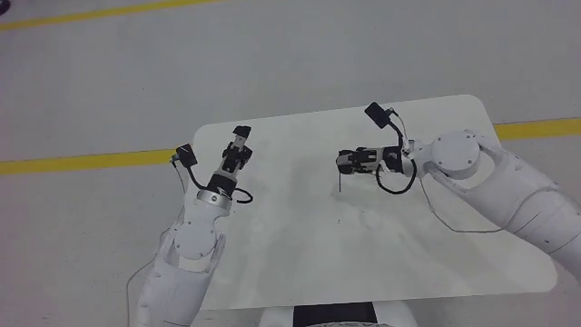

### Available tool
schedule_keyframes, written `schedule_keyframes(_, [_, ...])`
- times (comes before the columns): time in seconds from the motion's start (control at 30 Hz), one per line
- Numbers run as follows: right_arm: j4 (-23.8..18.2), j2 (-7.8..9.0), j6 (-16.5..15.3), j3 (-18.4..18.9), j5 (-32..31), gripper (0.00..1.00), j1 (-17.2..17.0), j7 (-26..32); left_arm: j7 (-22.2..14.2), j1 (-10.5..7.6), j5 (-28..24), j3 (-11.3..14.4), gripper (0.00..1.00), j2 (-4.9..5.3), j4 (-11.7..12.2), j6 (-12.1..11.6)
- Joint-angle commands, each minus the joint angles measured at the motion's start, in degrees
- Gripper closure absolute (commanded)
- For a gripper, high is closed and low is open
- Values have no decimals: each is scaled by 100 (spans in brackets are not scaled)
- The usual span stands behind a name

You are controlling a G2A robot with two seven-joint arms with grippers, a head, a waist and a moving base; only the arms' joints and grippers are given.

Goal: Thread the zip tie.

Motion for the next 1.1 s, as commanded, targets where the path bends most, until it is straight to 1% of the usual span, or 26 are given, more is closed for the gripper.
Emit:
schedule_keyframes(0.0, [135, -66, 138, 23, 376, 100, 5, -77, 86, -23, 391, 87, 0, -4, 5, -12])
schedule_keyframes(0.07, [281, -157, 331, 3, 687, 100, 29, -138, 201, -56, 639, 200, 0, -19, 12, 8])
schedule_keyframes(0.13, [398, -233, 414, -9, 906, 100, 63, -168, 221, -72, 704, 247, 0, -25, 7, -33])
schedule_keyframes(0.5, [398, -233, 414, -9, 906, 100, 63, -168, 209, -73, 684, 268, 0, -28, 12, -28])
schedule_keyframes(0.57, [370, -262, 425, 34, 1008, 100, -26, -412, 124, -100, 610, 381, 0, -44, -13, -40])
schedule_keyframes(0.63, [328, -318, 470, 66, 1172, 100, -80, -642, 130, -168, 641, 531, 0, -68, -32, 11])
schedule_keyframes(0.77, [319, -466, 552, 101, 1559, 100, -150, -1287, 271, -361, 756, 882, 0, -134, 24, 209])
schedule_keyframes(0.83, [308, -552, 518, 106, 1733, 100, -176, -1596, 426, -469, 802, 1069, 0, -177, 80, 344])
schedule_keyframes(0.93, [339, -668, 400, 109, 1891, 100, -225, -2017, 642, -566, 742, 1273, 0, -236, 150, 476])
schedule_keyframes(1.0, [391, -736, 303, 106, 2016, 100, -258, -2138, 707, -598, 678, 1366, 0, -264, 174, 485])
schedule_keyframes(1.07, [424, -767, 270, 102, 2066, 100, -261, -2134, 707, -598, 678, 1366, 0, -264, 174, 485])
